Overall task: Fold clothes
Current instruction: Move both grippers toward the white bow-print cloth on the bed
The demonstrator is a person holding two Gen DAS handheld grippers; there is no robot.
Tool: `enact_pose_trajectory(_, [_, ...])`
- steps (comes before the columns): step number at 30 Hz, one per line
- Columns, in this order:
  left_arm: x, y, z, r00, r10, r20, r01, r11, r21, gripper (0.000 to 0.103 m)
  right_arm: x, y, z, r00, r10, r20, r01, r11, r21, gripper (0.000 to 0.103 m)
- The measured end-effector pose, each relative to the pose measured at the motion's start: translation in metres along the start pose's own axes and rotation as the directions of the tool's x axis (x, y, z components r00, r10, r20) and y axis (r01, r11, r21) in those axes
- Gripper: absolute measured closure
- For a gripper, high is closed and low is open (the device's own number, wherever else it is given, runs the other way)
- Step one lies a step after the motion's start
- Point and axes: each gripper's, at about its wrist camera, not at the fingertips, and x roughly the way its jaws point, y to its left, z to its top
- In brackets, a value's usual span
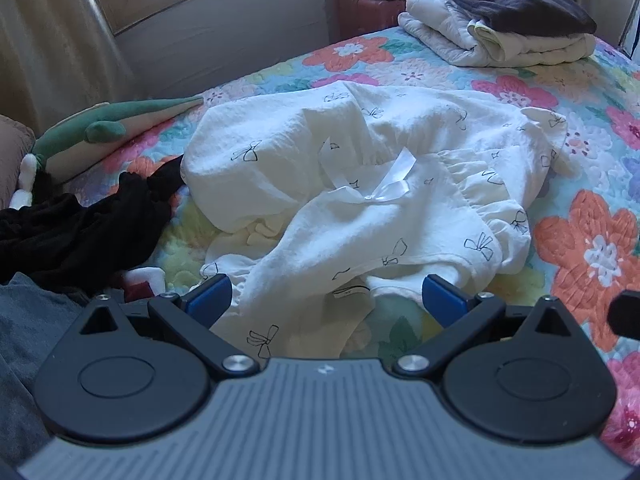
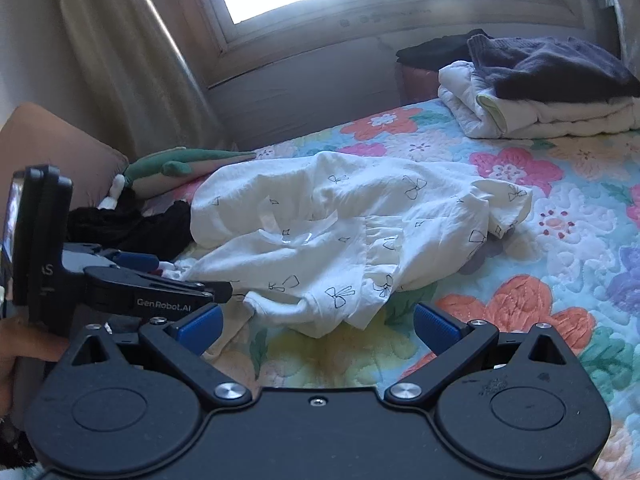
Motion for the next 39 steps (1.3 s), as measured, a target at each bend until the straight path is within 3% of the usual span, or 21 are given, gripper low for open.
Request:
enact_pose_trajectory(5, [-0.004, -0.005, 0.000, 1.000, 0.008, 0.025, -0.009, 0.999, 0.030, 0.000, -0.007, -0.013, -0.004, 1.000, 0.011, -0.007, -0.011, 0.999, 0.040, 0.000])
enact_pose_trajectory(9, [-0.005, -0.005, -0.004, 1.000, 0.009, 0.025, -0.009, 1.000, 0.019, 0.000, -0.005, 0.002, 0.000, 0.998, -0.060, -0.004, 0.060, 0.998, -0.019, 0.000])
enact_pose_trajectory(14, [-0.004, -0.005, -0.003, 1.000, 0.006, 0.009, -0.006, 1.000, -0.002, 0.000, -0.003, -0.008, 0.000, 1.000, -0.011, -0.014, 0.012, 0.999, 0.044, 0.000])
enact_pose_trajectory(30, [0.007, -0.002, -0.008, 0.999, -0.023, -0.025, 0.022, 1.000, -0.018, 0.000, -0.003, -0.030, -0.015, 0.999, -0.040, -0.031, 0.043, 0.995, 0.094, 0.000])
enact_pose_trajectory(39, [0.010, -0.004, -0.008, 1.000, -0.014, -0.028, 0.014, 1.000, -0.003, 0.000, -0.004, -0.025, -0.015, 0.994, -0.098, -0.050, 0.099, 0.995, 0.019, 0.000])
